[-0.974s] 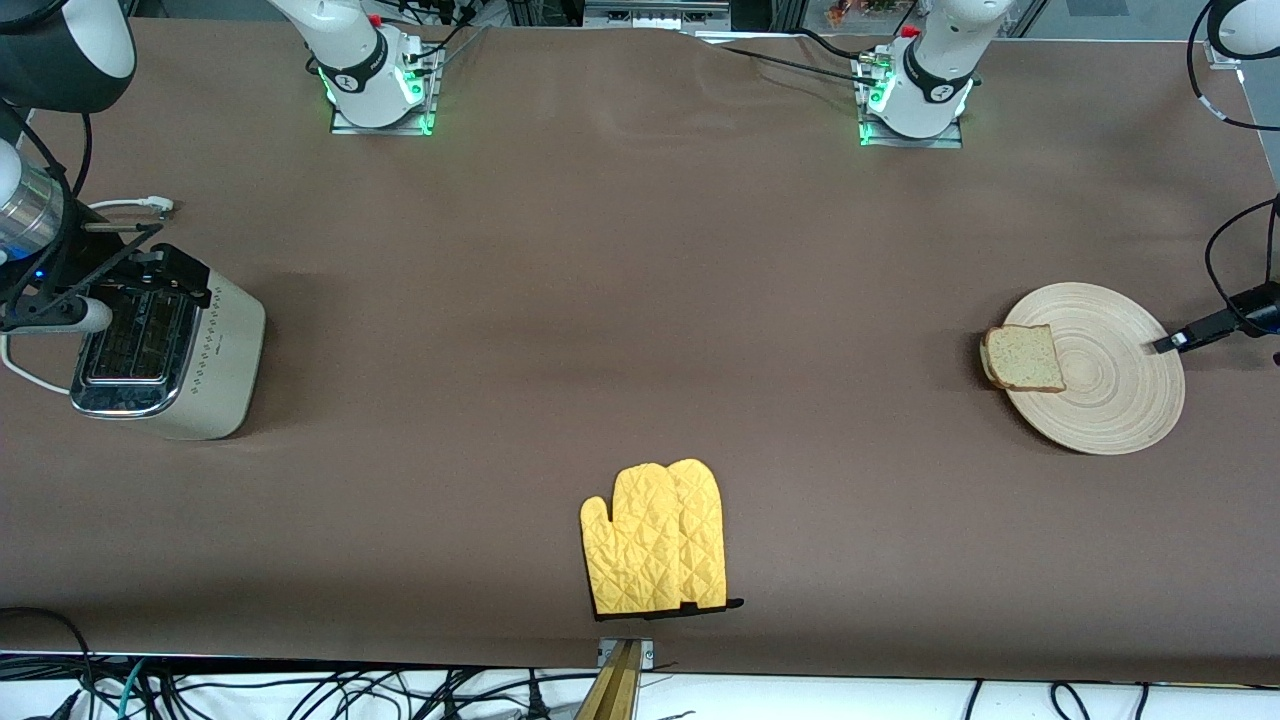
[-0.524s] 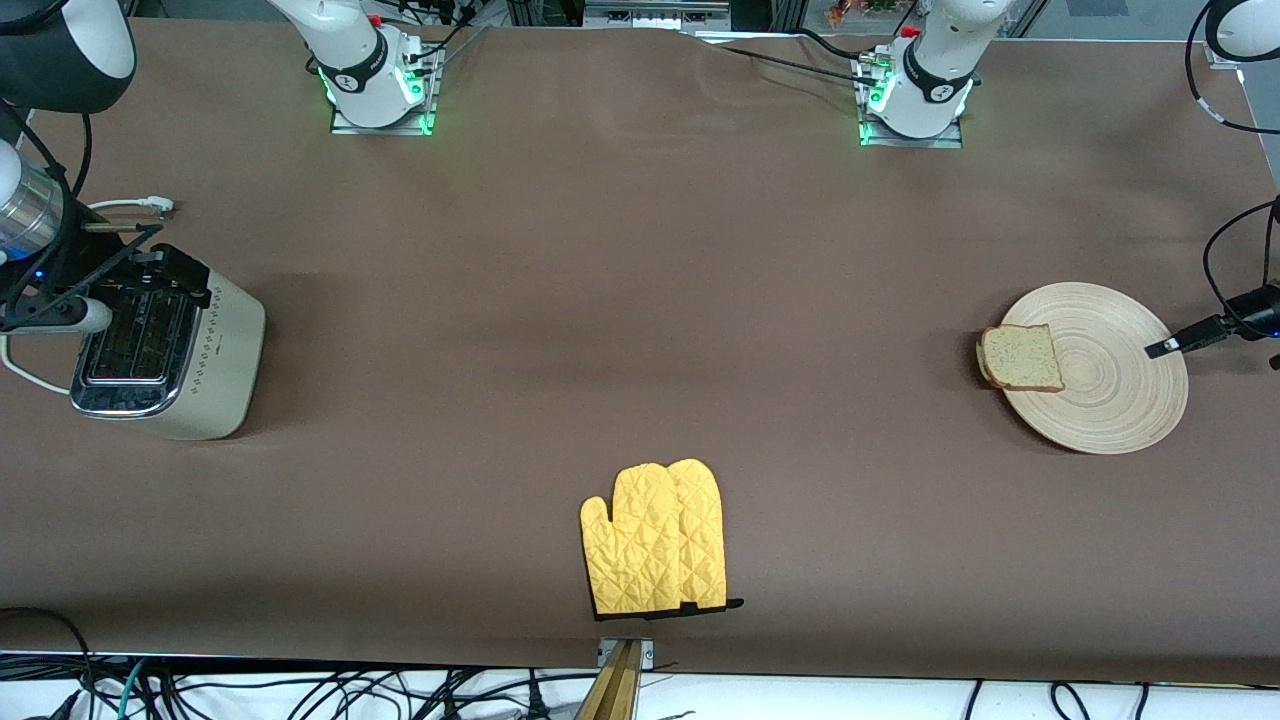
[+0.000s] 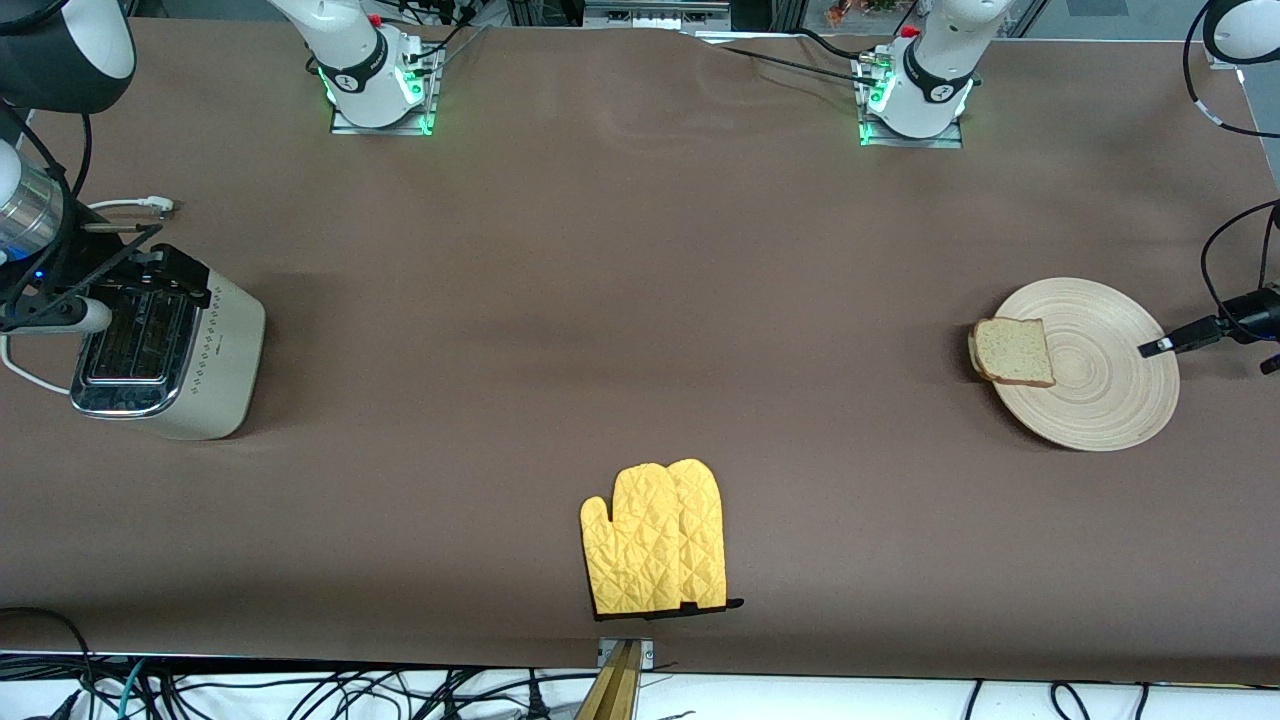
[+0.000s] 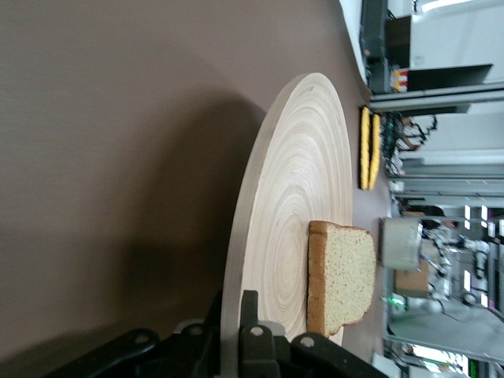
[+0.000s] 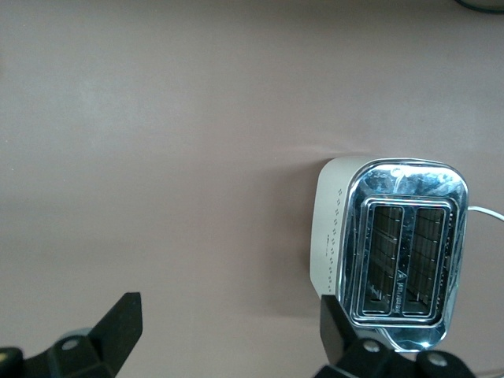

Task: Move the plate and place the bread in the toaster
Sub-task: 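Slide the wooden plate with bread toward the table middle with the left gripper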

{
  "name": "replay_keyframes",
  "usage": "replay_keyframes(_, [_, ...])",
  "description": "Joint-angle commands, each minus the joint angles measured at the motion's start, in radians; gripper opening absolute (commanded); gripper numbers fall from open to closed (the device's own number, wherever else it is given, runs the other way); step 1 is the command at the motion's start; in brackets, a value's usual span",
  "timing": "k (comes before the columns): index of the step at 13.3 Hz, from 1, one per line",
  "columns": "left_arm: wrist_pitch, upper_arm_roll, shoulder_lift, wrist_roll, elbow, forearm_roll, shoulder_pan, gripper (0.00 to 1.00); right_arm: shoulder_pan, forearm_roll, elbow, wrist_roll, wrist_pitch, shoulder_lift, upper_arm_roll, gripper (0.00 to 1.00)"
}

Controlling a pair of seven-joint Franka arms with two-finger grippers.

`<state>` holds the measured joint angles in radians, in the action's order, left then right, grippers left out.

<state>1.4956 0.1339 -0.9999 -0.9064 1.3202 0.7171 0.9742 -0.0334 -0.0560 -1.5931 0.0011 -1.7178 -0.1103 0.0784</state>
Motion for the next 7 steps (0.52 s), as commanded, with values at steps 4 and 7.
replay_keyframes(4, [-0.189, 0.052, 0.104, 0.096, 0.028, 0.005, -0.155, 0.00, -0.003, 0.001, 0.018, -0.004, 0.004, -0.006, 0.001, 1.00])
replay_keyframes(7, [-0.164, 0.061, 0.133, 0.101, 0.103, 0.038, -0.270, 0.00, -0.005, 0.001, 0.018, -0.006, 0.004, -0.008, 0.001, 1.00])
